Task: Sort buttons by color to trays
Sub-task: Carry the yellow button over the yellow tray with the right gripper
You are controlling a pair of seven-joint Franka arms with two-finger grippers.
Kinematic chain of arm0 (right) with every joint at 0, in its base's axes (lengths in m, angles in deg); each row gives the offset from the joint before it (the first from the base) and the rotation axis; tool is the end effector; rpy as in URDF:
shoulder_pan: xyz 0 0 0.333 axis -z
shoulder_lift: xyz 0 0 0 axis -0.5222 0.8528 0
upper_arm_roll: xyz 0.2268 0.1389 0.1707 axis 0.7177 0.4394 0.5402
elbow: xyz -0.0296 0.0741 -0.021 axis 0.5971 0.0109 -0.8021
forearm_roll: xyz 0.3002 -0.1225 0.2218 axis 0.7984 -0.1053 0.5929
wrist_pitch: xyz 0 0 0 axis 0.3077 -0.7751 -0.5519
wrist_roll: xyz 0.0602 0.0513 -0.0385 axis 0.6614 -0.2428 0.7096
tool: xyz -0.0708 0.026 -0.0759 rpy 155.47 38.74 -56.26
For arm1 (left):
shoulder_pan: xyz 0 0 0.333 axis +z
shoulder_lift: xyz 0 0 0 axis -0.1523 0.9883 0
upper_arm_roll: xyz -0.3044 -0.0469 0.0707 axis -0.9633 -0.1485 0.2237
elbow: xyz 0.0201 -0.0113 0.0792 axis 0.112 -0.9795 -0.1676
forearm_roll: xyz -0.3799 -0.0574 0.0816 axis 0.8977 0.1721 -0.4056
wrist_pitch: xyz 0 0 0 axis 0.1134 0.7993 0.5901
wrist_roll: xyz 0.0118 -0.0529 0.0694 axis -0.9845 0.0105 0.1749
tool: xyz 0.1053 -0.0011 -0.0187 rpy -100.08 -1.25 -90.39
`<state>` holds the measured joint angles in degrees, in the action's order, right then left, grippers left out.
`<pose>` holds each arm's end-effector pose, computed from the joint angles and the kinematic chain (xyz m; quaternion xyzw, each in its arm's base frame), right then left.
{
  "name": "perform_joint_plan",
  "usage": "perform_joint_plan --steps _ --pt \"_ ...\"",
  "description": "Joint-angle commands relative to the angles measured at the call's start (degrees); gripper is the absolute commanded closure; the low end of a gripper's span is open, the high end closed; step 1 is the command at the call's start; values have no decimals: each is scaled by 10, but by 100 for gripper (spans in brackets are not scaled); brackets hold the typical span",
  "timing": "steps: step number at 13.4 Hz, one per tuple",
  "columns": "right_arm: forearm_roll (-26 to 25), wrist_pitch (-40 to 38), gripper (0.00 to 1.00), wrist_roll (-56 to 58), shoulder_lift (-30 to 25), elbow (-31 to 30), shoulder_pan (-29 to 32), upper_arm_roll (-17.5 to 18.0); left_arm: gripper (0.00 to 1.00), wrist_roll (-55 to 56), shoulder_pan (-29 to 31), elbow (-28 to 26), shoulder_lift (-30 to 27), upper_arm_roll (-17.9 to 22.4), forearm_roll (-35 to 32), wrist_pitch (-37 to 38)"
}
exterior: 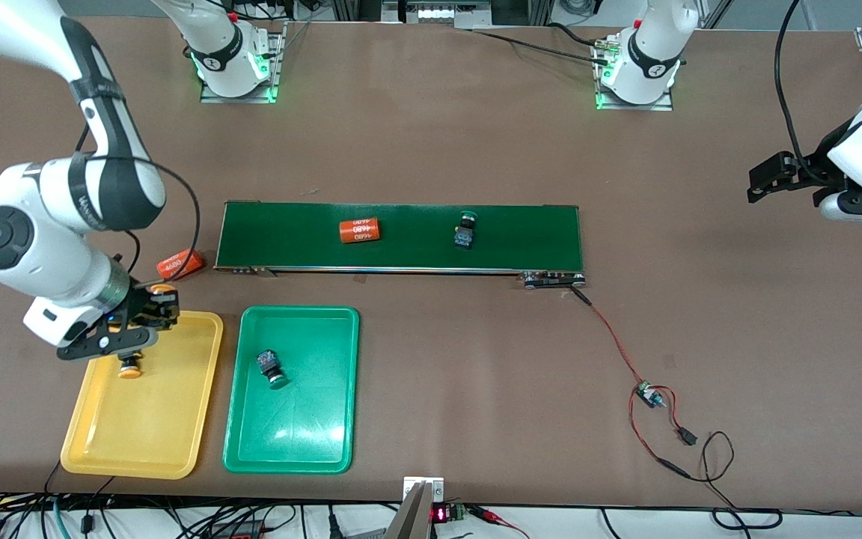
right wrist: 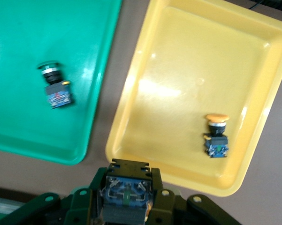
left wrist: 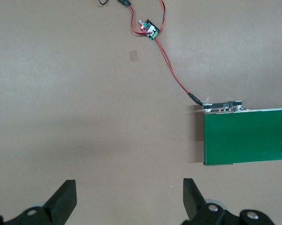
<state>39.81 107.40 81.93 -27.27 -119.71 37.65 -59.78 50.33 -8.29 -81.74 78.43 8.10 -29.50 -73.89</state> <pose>0.7000 0.0452 0.3647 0.9920 0.1163 0.0326 0.0368 0.5617 -0.0131 0.5896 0.9994 -0.0253 -0.0239 0.0017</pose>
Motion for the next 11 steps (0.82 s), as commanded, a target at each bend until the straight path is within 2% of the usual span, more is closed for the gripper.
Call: perform_joint_plan --steps 1,6,11 --pt "0 45 85 33 60 46 -2 -33 0 -12 4 20 10 0 -1 14" --pt "0 149 84 48 115 47 -2 -65 0 -6 4 20 9 0 -1 25" --pt "2 201 79 38 159 46 -3 -66 0 -6 4 20 9 0 -1 27"
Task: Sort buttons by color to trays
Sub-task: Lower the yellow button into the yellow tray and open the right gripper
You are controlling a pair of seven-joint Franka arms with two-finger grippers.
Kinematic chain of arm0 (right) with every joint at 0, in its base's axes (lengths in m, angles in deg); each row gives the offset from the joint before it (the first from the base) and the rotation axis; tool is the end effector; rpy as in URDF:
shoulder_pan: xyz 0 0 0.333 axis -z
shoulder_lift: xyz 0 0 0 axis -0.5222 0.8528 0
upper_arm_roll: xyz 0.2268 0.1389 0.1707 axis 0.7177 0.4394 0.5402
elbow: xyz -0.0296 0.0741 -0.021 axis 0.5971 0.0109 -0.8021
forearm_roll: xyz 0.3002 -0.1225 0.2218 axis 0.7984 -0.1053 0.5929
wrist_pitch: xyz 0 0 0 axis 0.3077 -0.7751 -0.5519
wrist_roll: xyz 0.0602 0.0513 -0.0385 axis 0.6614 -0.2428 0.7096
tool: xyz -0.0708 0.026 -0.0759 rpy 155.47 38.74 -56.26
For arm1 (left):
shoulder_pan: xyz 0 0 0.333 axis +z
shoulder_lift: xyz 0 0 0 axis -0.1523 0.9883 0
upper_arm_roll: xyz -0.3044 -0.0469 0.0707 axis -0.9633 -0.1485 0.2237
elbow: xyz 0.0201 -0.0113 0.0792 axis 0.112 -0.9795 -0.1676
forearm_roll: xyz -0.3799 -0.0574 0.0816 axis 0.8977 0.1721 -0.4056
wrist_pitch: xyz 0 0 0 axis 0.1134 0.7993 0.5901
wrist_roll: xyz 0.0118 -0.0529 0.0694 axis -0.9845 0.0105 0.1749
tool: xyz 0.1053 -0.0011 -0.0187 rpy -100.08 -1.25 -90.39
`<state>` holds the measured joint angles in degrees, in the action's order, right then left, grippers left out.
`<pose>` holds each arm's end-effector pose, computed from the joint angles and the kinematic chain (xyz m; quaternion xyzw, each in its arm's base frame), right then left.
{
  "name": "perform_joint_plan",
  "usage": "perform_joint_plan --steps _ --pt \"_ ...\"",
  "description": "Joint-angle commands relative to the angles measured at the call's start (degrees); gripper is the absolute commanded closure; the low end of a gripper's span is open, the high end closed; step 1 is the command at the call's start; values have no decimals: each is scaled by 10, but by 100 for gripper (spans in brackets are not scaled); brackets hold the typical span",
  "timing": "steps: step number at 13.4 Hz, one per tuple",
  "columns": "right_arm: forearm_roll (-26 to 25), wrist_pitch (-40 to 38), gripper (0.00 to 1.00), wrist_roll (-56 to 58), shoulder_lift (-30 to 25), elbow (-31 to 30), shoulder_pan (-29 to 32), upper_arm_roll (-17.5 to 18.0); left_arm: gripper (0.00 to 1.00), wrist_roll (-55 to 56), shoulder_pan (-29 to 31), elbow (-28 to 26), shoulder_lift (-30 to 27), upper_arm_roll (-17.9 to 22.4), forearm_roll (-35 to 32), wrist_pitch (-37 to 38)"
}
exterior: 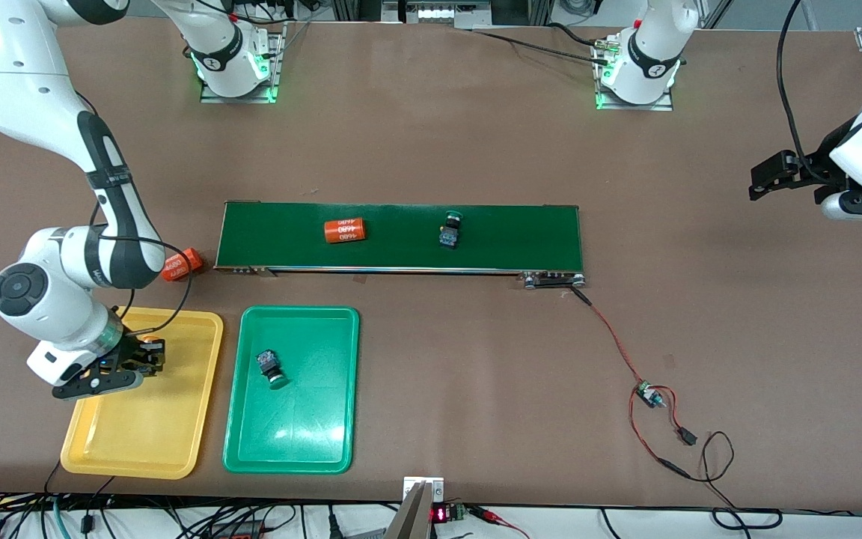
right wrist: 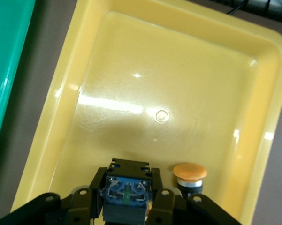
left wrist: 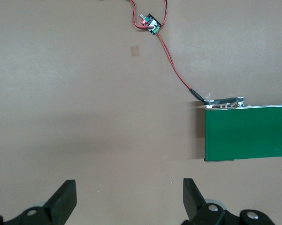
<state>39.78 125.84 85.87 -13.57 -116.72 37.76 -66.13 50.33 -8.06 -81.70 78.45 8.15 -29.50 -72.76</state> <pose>0.7366 -0.0166 0.2441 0.9882 0.1136 0.0919 0.0458 0.5597 -0.0104 0.5881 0.9992 -0.0229 -0.0336 0.0018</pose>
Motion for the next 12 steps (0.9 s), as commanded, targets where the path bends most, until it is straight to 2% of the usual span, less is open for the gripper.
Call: perform_joint_plan --steps 1,3,6,10,12 --pt "4 27 74 -3 31 16 -5 -3 0 -7 2 21 10 0 -1 15" --pt "6 39 63 -5 44 15 -5 -3 0 -6 2 20 9 -1 -1 15" --pt "6 41 33 -6 47 12 -6 -3 0 -9 3 20 10 1 -1 15" --pt "15 37 27 -7 43 11 -9 -3 0 -9 3 20 10 3 -1 15" --pt "19 0 21 -37 15 2 -22 -3 0 -8 3 20 10 3 -1 15"
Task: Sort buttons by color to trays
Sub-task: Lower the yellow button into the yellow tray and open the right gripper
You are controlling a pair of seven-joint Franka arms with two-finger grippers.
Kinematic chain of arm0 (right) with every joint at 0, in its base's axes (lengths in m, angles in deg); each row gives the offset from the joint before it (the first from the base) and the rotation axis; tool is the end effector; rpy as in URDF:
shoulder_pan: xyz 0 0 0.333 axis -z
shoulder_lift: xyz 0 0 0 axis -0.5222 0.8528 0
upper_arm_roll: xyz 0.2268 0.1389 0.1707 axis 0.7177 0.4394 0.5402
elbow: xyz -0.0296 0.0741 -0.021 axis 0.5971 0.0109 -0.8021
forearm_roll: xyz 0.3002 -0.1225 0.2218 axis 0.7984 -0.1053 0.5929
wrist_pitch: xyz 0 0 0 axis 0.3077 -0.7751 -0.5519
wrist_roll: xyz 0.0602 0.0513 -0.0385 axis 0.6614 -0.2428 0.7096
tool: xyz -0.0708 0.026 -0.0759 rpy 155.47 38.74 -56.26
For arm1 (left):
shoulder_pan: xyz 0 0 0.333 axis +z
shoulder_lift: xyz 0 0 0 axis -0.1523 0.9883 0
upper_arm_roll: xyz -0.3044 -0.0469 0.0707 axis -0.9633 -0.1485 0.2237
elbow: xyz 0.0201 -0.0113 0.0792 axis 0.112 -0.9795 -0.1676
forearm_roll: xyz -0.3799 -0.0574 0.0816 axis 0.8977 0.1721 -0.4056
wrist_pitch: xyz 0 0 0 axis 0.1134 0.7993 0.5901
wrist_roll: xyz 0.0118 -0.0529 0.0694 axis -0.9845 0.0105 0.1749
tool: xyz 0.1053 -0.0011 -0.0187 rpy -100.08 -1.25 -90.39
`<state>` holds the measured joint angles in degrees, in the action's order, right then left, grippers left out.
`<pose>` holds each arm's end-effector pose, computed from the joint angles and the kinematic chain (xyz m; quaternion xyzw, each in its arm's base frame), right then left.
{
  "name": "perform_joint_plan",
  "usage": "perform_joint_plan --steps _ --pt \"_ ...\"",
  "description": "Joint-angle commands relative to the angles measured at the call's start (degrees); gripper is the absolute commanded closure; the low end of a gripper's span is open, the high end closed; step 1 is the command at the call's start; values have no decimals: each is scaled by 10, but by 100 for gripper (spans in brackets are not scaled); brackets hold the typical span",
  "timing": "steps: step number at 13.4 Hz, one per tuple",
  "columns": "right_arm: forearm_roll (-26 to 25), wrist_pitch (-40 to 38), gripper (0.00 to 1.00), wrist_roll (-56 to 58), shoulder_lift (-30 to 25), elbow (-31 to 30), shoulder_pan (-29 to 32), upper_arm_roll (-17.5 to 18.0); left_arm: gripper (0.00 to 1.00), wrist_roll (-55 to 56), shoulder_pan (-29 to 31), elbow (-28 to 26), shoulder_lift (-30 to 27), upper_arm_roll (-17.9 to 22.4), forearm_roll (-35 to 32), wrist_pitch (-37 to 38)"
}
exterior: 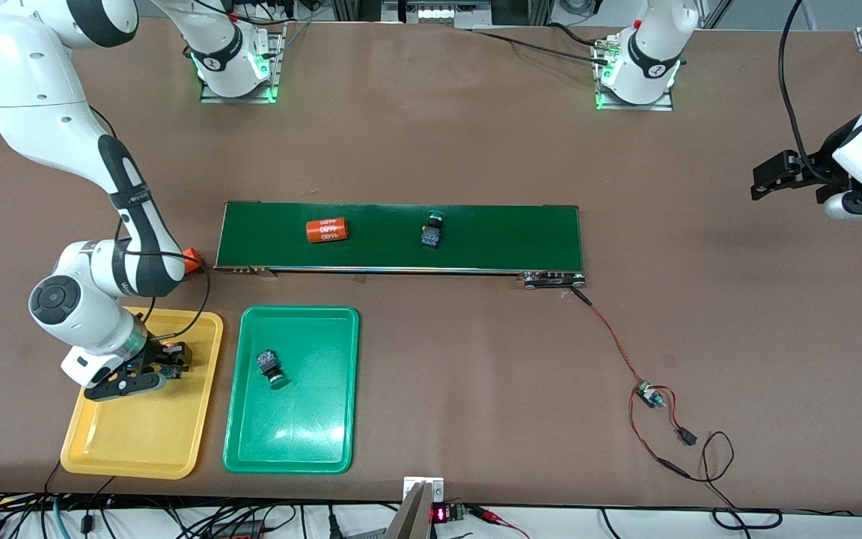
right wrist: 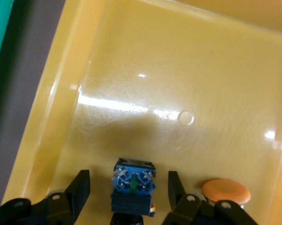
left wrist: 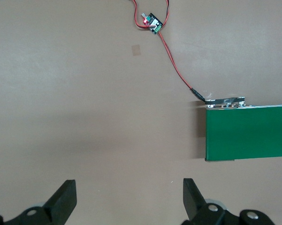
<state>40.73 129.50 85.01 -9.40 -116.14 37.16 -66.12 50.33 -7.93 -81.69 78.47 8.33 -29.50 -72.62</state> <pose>0.7371 -0.0073 0.2020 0.9893 0.1070 0.0941 0.0318 0.5596 -0.0074 0.5878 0.9992 -0.0202 -0.0349 0.0019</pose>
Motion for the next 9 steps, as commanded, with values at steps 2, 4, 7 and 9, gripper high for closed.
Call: perform_joint_plan --steps 2,4,7,9 --pt "9 -116 15 -75 -61 -4 -38 -2 0 -7 0 20 10 -2 -1 14" --pt "10 -204 5 -122 -105 -5 -64 1 0 -7 0 20 10 -2 -1 14" --pt "26 -274 0 -165 -162 -24 -69 29 0 -7 0 20 10 -2 -1 14" --pt "83 -280 0 -168 -205 -60 -70 30 0 -7 0 20 10 -2 -1 14"
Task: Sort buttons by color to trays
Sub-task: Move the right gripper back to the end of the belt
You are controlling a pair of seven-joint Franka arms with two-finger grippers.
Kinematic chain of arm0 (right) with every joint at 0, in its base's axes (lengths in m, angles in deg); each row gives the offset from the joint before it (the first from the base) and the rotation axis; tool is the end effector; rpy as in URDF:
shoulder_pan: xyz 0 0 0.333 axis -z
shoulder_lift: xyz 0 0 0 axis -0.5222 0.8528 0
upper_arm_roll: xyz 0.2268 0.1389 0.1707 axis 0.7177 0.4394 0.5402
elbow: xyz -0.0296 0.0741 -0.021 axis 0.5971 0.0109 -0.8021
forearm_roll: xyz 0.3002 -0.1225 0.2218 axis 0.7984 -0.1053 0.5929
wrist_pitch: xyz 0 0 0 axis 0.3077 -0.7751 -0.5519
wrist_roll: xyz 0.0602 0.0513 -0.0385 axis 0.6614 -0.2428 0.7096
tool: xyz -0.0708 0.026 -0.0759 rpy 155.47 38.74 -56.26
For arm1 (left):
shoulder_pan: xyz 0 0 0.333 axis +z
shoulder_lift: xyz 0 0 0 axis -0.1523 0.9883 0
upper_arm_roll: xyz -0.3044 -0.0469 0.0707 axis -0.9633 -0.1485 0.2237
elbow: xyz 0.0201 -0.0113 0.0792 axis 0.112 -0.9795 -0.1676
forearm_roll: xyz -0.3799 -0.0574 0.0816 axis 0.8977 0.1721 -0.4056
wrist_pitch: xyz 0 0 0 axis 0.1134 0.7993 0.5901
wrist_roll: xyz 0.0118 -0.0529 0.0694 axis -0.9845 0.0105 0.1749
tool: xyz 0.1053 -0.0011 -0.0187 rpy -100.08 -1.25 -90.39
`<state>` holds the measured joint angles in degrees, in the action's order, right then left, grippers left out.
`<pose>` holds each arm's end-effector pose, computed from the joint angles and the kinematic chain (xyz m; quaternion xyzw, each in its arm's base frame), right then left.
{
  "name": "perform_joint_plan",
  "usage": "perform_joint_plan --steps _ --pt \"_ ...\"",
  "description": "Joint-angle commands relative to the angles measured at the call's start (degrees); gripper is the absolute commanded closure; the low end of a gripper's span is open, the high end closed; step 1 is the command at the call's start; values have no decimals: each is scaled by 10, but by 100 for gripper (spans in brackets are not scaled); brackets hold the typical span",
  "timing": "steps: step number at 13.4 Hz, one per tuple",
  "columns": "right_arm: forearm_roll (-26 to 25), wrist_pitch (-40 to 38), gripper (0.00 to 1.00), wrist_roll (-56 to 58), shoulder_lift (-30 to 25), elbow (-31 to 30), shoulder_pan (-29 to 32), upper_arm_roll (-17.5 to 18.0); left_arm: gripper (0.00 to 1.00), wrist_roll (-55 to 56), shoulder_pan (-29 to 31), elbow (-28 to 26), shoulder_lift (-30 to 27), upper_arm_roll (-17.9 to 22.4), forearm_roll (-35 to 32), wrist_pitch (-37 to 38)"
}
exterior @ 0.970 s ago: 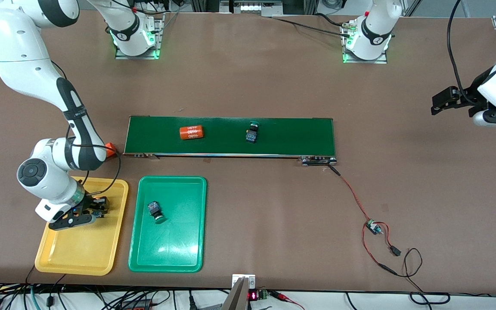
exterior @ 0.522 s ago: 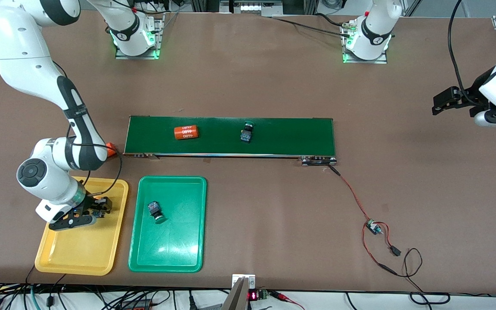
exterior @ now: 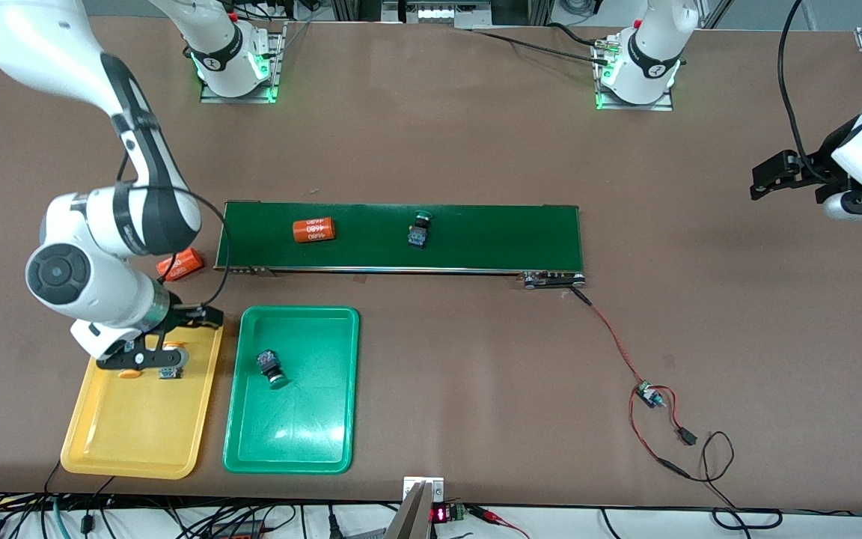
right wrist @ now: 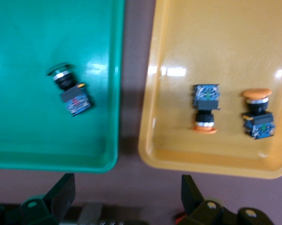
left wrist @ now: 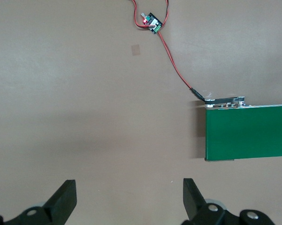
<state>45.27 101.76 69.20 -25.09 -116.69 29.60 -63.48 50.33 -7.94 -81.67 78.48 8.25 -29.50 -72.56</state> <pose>0.6943 0.1070 0.3505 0.9996 0.0228 -0.0120 0.0124 0.5595 -0.0082 0.5878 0.9992 -0.0210 -0.0353 0.0019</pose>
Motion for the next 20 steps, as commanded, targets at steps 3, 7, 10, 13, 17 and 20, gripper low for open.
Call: perform_joint_plan --steps 3,7,10,13,17,20 --pt "46 6 0 -17 -123 -135 1 22 0 -7 1 20 10 -1 -1 13" --pt "63 76 0 -98 -227 -271 2 72 0 -9 1 20 10 1 -1 13" --pt "63 165 0 -161 -276 -371 4 114 0 -12 1 20 11 3 -1 13" --pt "63 228 0 -265 -287 -417 7 168 0 -10 1 21 11 -1 -1 13" --pt "63 229 0 -309 -283 -429 7 197 0 -7 -2 27 11 -2 -1 18" --pt "62 217 0 -310 -266 -433 6 210 0 -10 -3 28 11 -2 -1 19"
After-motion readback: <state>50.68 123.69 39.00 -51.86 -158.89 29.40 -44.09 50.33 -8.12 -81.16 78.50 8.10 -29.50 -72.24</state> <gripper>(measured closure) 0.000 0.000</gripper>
